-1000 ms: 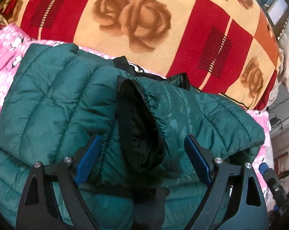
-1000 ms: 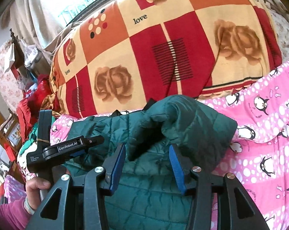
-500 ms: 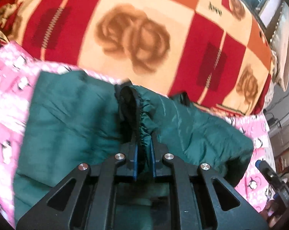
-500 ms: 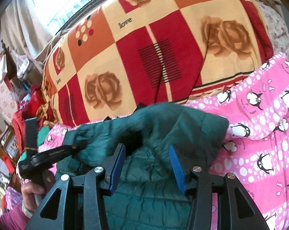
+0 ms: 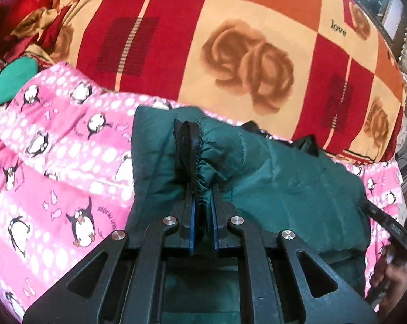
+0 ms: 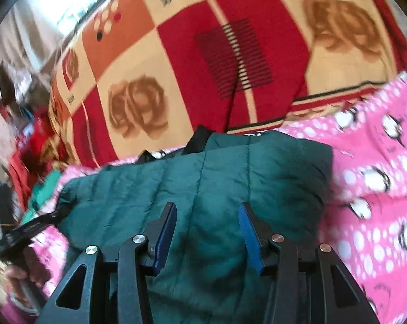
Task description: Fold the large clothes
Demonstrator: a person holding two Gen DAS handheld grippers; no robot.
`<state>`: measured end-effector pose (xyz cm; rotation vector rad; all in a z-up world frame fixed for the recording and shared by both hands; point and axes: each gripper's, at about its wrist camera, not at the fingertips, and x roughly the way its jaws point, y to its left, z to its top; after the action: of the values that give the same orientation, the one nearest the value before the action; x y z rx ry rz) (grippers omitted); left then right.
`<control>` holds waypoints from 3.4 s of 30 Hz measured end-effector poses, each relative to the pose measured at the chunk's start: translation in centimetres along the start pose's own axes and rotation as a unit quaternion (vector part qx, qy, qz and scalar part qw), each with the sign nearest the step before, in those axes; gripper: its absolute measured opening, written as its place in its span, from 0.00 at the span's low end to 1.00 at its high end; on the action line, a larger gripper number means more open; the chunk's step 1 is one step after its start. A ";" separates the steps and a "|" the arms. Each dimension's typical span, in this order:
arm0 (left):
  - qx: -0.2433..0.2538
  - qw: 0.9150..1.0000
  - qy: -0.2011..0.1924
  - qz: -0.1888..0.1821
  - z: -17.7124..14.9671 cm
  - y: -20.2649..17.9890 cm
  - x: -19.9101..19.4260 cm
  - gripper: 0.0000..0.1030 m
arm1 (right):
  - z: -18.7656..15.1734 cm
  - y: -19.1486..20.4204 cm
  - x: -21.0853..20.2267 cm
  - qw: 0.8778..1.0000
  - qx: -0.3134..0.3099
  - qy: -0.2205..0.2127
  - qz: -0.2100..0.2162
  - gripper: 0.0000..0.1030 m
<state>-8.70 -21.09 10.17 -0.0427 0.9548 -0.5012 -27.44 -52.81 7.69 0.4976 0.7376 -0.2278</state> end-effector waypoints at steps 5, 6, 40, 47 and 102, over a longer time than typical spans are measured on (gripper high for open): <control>-0.007 1.000 0.003 0.003 0.1 0.3 1.0 0.08 | 0.5 0.3 5.3 0.998 -0.035 0.054 -0.010 0.45; -0.008 1.000 0.002 0.005 0.3 0.3 1.2 0.08 | 0.6 0.2 5.9 0.998 -0.037 0.055 -0.013 0.45; 0.066 0.995 0.002 0.080 -1.1 -2.5 2.8 0.68 | -1.7 0.8 -0.7 0.997 -0.066 0.012 -0.040 0.44; 0.065 0.994 -0.001 0.083 -1.0 -2.7 3.5 0.69 | 0.0 3.7 1.5 0.998 -0.064 0.008 -0.009 0.50; 0.060 0.995 -0.010 0.076 -1.4 -2.9 2.4 0.89 | -2.8 3.8 0.8 0.994 -0.085 0.005 -0.072 0.82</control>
<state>-9.79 -24.43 8.19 0.1322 0.8982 -0.4158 -27.13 -48.13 6.75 0.2835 0.7961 -0.2939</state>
